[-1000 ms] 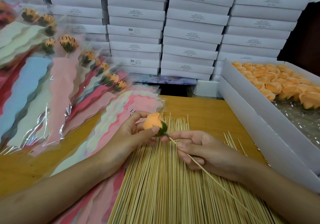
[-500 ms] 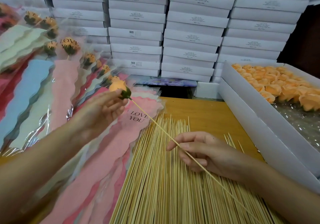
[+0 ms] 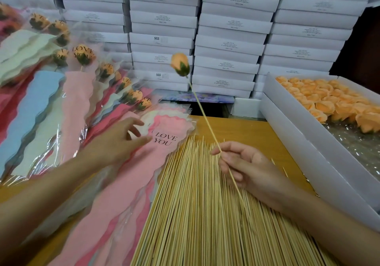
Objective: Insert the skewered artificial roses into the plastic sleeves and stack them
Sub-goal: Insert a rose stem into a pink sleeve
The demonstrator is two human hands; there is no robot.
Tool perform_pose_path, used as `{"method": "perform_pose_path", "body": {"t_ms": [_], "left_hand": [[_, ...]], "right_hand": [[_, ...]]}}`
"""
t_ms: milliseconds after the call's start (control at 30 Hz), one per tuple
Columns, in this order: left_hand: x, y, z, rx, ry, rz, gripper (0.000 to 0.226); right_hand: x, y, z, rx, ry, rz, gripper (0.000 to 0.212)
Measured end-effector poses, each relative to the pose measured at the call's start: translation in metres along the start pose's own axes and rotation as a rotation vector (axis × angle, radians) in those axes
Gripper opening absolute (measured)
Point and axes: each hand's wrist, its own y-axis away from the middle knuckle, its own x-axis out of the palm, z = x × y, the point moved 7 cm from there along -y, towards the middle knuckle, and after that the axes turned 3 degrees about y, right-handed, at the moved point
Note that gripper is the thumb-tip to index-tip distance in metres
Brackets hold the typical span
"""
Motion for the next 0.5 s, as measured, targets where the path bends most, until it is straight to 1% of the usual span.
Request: {"method": "perform_pose_path", "body": {"t_ms": [67, 100, 133, 200, 267, 400, 500], "left_hand": [[0.009, 0.003, 0.003, -0.023, -0.231, 0.047, 0.076], [0.01, 0.004, 0.005, -0.023, -0.312, 0.05, 0.083], [0.011, 0.005, 0.005, -0.013, -0.376, 0.041, 0.084], [0.012, 0.006, 0.004, 0.029, -0.462, 0.021, 0.079], [0.013, 0.007, 0.004, 0.046, -0.469, 0.029, 0.072], [0.014, 0.007, 0.005, 0.055, -0.363, 0.039, 0.064], [0.012, 0.005, 0.003, 0.097, -0.29, -0.019, 0.053]], "right_hand": [[-0.009, -0.001, 0.0, -0.028, -0.008, -0.096, 0.022], [-0.012, -0.001, -0.001, -0.04, -0.019, -0.136, 0.022], [-0.015, 0.0, -0.001, -0.05, -0.03, -0.168, 0.021], [-0.018, 0.0, -0.003, -0.061, -0.042, -0.21, 0.022], [-0.019, 0.0, -0.005, -0.06, -0.041, -0.229, 0.024], [-0.018, 0.001, -0.006, -0.041, -0.021, -0.233, 0.028], [-0.018, 0.001, -0.006, -0.041, -0.019, -0.236, 0.03]]}}
